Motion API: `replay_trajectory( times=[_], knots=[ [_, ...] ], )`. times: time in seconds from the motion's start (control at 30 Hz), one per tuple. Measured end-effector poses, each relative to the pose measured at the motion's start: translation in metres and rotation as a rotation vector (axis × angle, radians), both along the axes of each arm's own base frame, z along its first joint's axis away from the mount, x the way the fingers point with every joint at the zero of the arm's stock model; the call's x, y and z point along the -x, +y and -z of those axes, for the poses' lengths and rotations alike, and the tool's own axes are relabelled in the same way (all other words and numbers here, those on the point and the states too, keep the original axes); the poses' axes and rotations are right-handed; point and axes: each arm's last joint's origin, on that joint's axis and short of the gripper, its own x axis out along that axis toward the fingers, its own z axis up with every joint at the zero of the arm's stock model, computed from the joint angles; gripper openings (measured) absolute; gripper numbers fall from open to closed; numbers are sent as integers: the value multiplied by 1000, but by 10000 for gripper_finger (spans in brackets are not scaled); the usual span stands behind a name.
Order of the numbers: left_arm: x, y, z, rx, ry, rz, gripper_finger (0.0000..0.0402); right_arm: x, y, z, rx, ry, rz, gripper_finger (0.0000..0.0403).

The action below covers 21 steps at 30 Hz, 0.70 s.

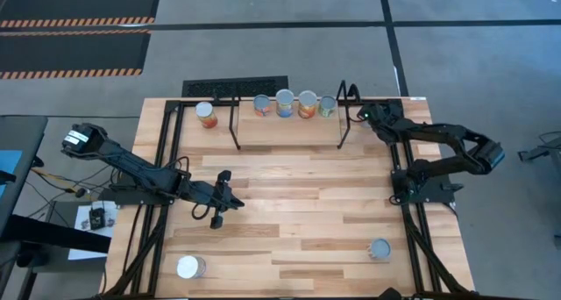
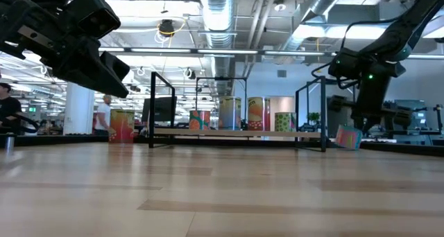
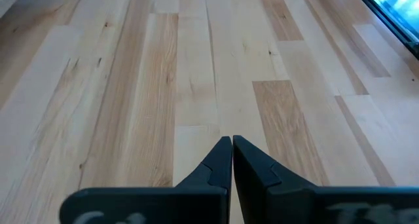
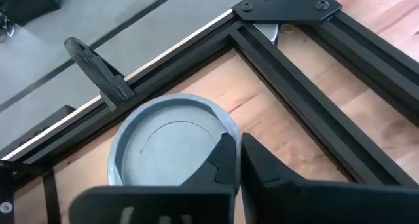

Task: Pick and place cans onto a shelf
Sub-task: Put the right canned corn on the shelf aligned with the canned oranges

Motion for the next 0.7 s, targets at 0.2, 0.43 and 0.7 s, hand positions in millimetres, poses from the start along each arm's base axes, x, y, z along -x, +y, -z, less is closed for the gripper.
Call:
replay_trajectory(
  times=[0.2,0.43,0.7],
  knots=[
    [0,0,0,1,0,0,0,3,3,-17,74,-55,5,16],
    [0,0,0,4,1,-2,0,10,9,-65,266,-75,-13,9],
    [0,0,0,4,1,-3,0,3,28,-151,523,40,-192,7]
  ],
)
